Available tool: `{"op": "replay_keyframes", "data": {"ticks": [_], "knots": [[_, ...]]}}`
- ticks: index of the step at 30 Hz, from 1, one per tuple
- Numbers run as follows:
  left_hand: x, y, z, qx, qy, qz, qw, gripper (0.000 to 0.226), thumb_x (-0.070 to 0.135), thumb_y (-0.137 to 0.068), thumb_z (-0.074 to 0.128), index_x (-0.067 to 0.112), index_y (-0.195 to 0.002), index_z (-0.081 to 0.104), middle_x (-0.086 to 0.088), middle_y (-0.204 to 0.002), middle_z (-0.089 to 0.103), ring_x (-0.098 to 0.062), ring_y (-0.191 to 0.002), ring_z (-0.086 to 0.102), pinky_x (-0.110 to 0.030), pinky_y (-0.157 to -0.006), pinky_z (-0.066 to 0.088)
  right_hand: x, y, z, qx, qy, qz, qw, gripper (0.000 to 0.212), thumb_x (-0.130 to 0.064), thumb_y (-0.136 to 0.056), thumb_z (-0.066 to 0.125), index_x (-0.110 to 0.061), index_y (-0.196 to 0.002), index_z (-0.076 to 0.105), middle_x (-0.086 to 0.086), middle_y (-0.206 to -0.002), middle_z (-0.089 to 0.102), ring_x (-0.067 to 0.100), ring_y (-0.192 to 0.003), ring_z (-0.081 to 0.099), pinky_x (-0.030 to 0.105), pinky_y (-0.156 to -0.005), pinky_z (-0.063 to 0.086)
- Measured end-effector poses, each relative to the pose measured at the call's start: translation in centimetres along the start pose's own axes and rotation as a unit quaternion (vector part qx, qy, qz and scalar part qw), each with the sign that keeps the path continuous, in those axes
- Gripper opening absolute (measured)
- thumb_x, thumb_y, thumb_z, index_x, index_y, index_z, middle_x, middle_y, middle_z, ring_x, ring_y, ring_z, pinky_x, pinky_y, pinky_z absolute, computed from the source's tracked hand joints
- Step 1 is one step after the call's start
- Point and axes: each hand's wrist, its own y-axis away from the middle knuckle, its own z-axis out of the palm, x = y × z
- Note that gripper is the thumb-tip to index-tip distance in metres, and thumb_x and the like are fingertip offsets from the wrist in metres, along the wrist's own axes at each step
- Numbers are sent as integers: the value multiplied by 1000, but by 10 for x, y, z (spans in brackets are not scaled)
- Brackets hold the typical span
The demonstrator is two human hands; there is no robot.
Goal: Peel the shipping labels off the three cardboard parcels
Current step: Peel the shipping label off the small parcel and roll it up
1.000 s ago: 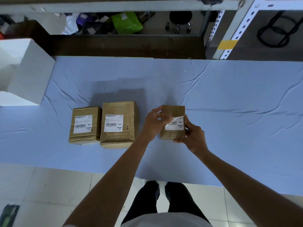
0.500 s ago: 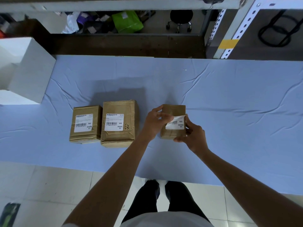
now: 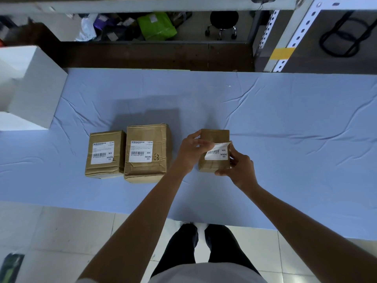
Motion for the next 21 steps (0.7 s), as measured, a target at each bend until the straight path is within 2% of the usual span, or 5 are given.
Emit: {"op": "replay_keyframes", "data": {"ticks": [3, 7, 10, 15, 21], "knots": [[0, 1, -1, -12, -2, 2, 1000, 39, 12, -74, 79, 11, -112, 67, 30, -77, 70, 3, -79, 70, -43, -93, 54, 0, 0, 0, -1, -3, 2, 1000, 100, -3, -57, 89, -19, -144, 43, -4, -110, 71, 5, -87, 67, -1, -68, 46], [5, 6, -2, -27, -6, 11, 1000, 29, 21, -68, 78, 47, -80, 73, 19, -78, 74, -1, -78, 71, -36, -83, 56, -1, 0, -1, -1, 3, 1, 1000, 98, -4, -57, 88, -20, -143, 44, -3, -109, 72, 7, -89, 68, -1, -68, 46], [6, 7, -3, -28, -5, 9, 1000, 38, 21, -70, 77, 57, -77, 68, 16, -79, 75, -1, -79, 71, -37, -84, 55, -1, 0, -1, -2, 3, 1, 1000, 99, -4, -58, 88, -20, -144, 42, -3, -111, 72, 9, -93, 69, 1, -71, 48], [6, 7, -3, -28, -6, 16, 999, 31, 18, -71, 78, 47, -80, 72, 14, -80, 75, -4, -79, 71, -42, -88, 54, -2, 1, -1, -5, 9, -6, 1000, 97, -5, -58, 88, -20, -143, 43, -2, -112, 72, 12, -94, 69, 2, -71, 49], [8, 8, -2, -24, 0, 6, 1000, 26, 8, -80, 73, 23, -100, 68, -2, -90, 74, -25, -93, 68, -52, -96, 50, -2, 0, -1, -8, 5, -4, 1000, 98, -4, -58, 88, -20, -144, 43, -2, -112, 72, 10, -93, 69, 3, -71, 49]]}}
